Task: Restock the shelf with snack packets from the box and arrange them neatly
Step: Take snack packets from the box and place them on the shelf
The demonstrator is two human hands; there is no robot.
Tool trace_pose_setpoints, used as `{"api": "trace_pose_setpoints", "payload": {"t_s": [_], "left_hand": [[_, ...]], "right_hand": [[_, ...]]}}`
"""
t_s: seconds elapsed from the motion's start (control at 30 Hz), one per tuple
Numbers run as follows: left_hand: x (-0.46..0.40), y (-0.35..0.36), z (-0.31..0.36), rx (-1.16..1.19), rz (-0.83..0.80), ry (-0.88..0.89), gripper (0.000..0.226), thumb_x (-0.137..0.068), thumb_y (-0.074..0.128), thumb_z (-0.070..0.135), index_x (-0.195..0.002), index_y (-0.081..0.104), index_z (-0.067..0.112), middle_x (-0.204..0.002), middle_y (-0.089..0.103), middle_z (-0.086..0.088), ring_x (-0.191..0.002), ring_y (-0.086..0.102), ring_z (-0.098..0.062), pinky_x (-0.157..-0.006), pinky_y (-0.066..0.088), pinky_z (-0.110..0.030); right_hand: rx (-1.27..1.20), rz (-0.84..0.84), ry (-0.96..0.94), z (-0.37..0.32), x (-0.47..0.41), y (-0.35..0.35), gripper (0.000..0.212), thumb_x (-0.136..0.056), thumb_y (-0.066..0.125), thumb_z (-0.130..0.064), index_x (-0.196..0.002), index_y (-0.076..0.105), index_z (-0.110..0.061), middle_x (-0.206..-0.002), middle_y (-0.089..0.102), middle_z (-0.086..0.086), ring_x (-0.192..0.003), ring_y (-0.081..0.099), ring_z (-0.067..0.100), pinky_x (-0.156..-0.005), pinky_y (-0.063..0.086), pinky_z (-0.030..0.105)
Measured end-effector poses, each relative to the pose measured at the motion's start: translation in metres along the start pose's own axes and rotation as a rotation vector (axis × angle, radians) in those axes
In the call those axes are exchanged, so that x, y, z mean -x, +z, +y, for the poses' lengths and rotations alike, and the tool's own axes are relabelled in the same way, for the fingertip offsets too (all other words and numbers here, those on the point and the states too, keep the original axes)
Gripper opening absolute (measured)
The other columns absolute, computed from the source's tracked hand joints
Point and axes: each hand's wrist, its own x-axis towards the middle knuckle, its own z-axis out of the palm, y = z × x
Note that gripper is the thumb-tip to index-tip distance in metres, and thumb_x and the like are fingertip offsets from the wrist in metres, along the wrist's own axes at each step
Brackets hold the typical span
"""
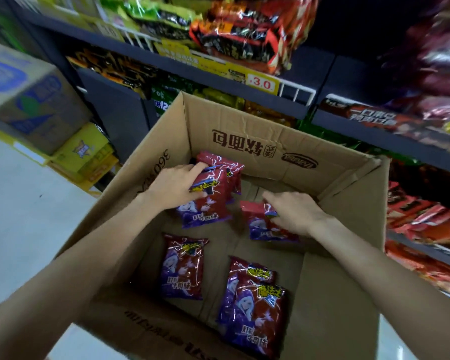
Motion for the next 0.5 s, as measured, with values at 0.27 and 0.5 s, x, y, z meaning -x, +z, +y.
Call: {"api": "trace_pose_setpoints", "payload": {"t_s": [0.27, 0.5], "left_hand": [[0.03, -0.094, 0.072, 0.169, 0.437, -0.17, 0.065, -0.077, 0.065, 0.053, -0.125, 0.046, 0.014, -0.115, 0.063, -0.006, -0.094, 0.065, -0.024, -0.068, 0.051, -0.031], [-0.003, -0.165, 0.149, -0.159, 0.837, 0.275, 0.053, -0.077, 0.068, 0.034, -0.121, 0.045, 0.016, -0.112, 0.065, -0.011, -0.094, 0.066, -0.026, -0.074, 0.054, -0.035]], "right_hand": [[-0.497, 0.578, 0.122, 0.051, 0.114, -0.099, 0.038, -0.089, 0.061, -0.034, -0.121, 0.046, -0.021, -0.095, 0.061, -0.003, -0.084, 0.061, 0.018, -0.063, 0.042, 0.025], [-0.756, 1.164, 0.251, 0.098, 0.182, -0.146, 0.028, -0.091, 0.059, -0.029, -0.114, 0.047, -0.02, -0.089, 0.056, -0.02, -0.075, 0.054, -0.016, -0.065, 0.041, 0.006]]}}
